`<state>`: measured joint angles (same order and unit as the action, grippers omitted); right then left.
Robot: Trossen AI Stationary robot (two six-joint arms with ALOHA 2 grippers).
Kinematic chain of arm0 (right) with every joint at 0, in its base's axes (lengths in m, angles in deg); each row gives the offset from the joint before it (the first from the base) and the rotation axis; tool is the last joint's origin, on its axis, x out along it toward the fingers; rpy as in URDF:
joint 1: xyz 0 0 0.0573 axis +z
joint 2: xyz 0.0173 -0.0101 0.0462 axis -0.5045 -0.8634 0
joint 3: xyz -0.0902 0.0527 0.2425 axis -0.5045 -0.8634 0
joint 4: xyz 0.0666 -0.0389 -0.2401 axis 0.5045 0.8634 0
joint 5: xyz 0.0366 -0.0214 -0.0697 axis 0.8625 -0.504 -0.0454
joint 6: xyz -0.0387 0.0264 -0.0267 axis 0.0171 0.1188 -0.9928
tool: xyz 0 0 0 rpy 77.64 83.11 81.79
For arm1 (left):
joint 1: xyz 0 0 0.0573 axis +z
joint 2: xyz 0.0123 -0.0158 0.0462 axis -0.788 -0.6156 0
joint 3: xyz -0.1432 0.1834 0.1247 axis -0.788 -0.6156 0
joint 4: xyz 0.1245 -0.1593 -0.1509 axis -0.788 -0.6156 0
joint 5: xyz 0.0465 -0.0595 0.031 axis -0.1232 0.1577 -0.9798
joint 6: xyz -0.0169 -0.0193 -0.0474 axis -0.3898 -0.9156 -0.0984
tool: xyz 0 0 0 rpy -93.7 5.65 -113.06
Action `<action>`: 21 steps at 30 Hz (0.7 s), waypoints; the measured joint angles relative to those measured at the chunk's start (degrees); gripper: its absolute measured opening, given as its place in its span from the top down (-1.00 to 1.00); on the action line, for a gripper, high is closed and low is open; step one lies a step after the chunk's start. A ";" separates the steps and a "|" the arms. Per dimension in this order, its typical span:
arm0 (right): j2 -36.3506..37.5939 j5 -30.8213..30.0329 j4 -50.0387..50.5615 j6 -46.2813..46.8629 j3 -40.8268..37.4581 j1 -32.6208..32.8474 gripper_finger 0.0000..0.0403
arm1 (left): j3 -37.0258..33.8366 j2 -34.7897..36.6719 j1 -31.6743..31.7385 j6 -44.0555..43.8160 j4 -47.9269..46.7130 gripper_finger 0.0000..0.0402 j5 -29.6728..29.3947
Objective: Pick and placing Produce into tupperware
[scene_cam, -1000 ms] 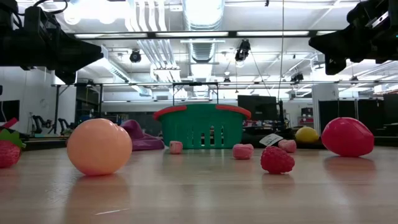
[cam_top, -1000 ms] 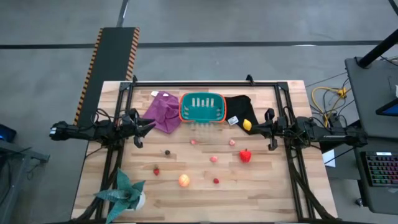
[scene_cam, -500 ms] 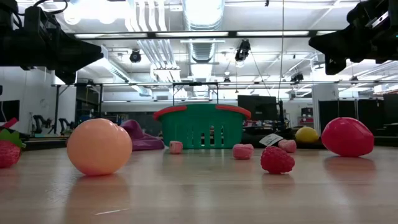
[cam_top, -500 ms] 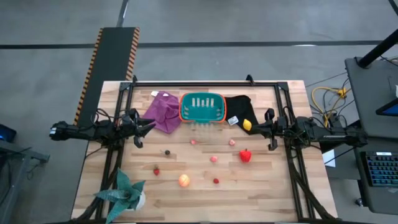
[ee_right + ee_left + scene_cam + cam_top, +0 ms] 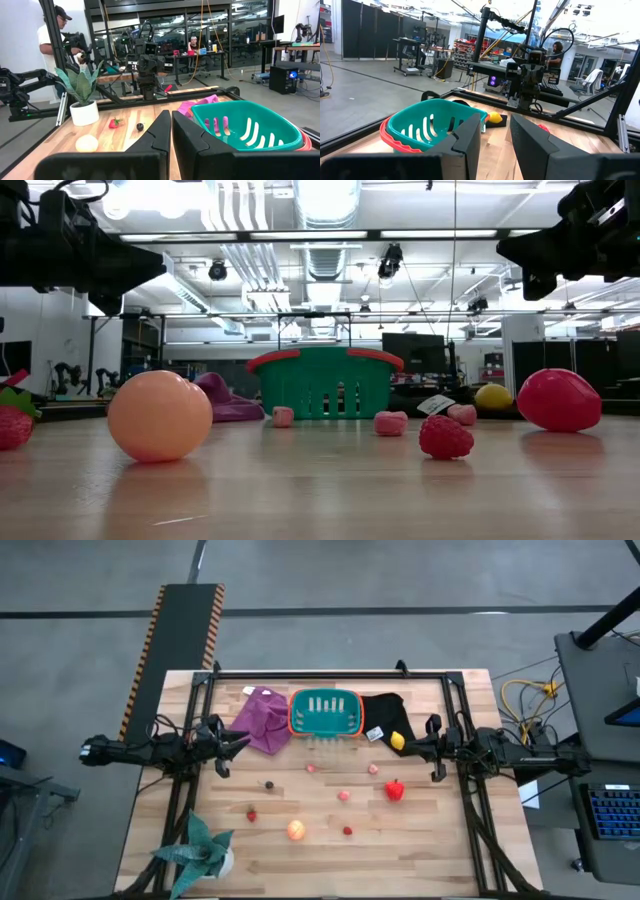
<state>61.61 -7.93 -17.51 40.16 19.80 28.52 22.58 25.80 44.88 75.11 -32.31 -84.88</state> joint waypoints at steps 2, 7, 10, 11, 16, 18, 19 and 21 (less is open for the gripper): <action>0.01 0.01 0.00 0.00 0.00 0.00 0.96 | 0.00 0.00 -0.01 -0.02 0.27 0.54 0.00; 0.02 0.00 -0.64 -0.02 0.02 -0.02 0.96 | 0.00 0.01 -0.01 -0.16 0.65 0.54 0.00; 0.01 0.02 -0.49 0.00 0.00 -0.01 0.96 | 0.00 0.00 -0.02 -0.18 0.41 0.54 0.33; 0.00 0.01 -0.50 0.00 0.02 0.00 0.96 | 0.00 0.00 -0.02 -0.18 0.41 0.54 0.34; 0.00 0.01 -1.27 1.25 0.00 0.00 0.96 | 0.00 0.00 -0.02 1.25 0.47 0.54 -0.24; 0.02 0.00 -1.69 0.96 0.00 0.00 0.96 | 0.00 0.00 -0.02 2.44 0.33 0.54 -0.04; 0.00 -0.05 -1.75 0.66 0.00 0.00 0.96 | 0.00 0.00 -0.02 3.11 0.33 0.55 0.11; 0.02 -1.44 -1.75 0.95 0.01 0.00 0.96 | 0.00 -0.36 -0.02 4.91 0.31 0.61 0.23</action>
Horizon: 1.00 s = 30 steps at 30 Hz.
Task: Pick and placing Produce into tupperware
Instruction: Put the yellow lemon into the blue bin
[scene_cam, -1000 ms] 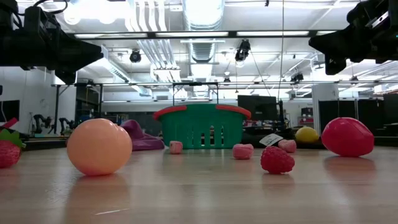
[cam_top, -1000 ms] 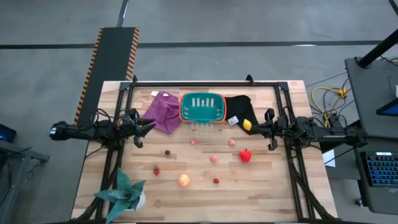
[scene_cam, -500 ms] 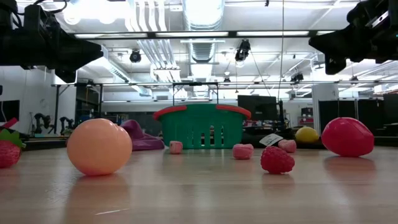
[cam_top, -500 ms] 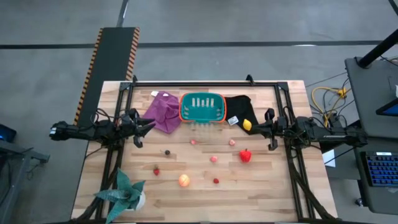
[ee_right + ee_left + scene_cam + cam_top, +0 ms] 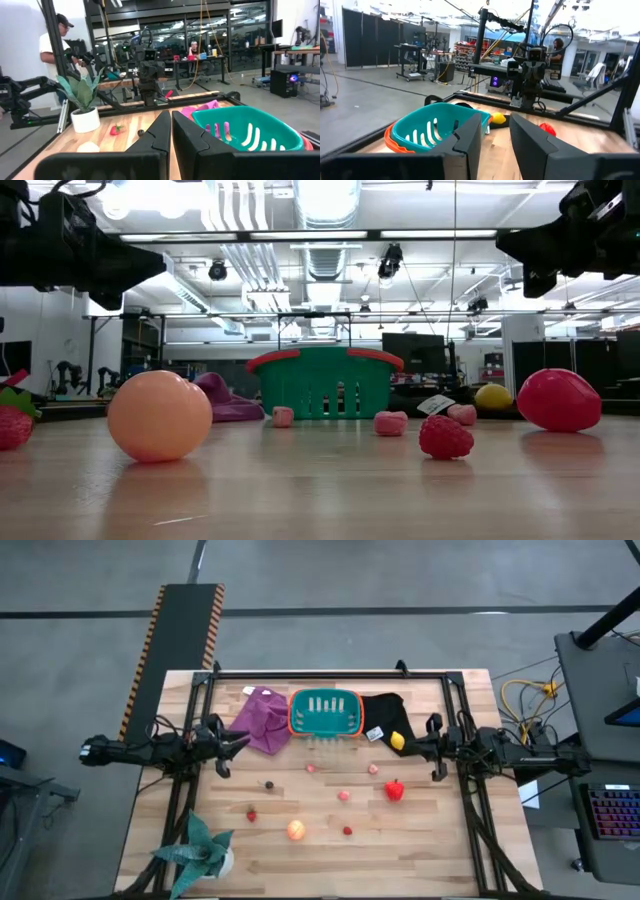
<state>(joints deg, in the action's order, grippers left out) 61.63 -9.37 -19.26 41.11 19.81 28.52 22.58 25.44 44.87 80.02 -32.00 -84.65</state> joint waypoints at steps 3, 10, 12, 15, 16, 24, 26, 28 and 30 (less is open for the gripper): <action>0.00 -2.24 0.13 1.02 -0.01 -0.02 0.96 | 0.00 -0.69 0.00 3.20 -0.24 0.83 1.38; 0.00 -5.11 0.09 -0.14 -0.01 -0.02 0.96 | 0.00 -2.93 0.02 4.09 -0.24 0.95 3.42; -0.01 -5.39 -0.57 2.17 0.00 -0.01 0.96 | 0.00 -3.54 0.02 4.11 0.09 0.95 3.36; 0.00 -6.23 -1.99 3.48 -0.01 -0.02 0.91 | 0.00 -4.10 0.00 4.40 0.15 0.95 0.88; 0.00 -6.16 -2.30 4.33 -0.01 -0.02 0.87 | 0.00 -4.31 0.02 4.23 0.12 0.95 -0.14; -5.82 -7.60 -4.77 7.83 2.09 0.00 0.19 | 0.00 -6.30 0.02 8.55 0.09 0.77 -0.40; -8.91 -7.61 -8.05 4.39 3.85 0.00 0.07 | 0.00 -6.81 0.02 7.77 0.14 0.69 -0.48; -12.04 -7.58 -11.82 0.87 6.52 0.00 -0.01 | 0.00 -7.19 0.02 6.64 0.09 0.61 -0.51; -15.56 -7.61 -14.55 -0.99 10.77 0.00 -0.06 | 0.00 -7.53 0.02 6.51 0.14 0.55 -0.84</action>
<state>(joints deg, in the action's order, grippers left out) 46.07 -16.97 -33.81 40.12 30.58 28.52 22.58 17.92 44.89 86.53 -31.86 -85.49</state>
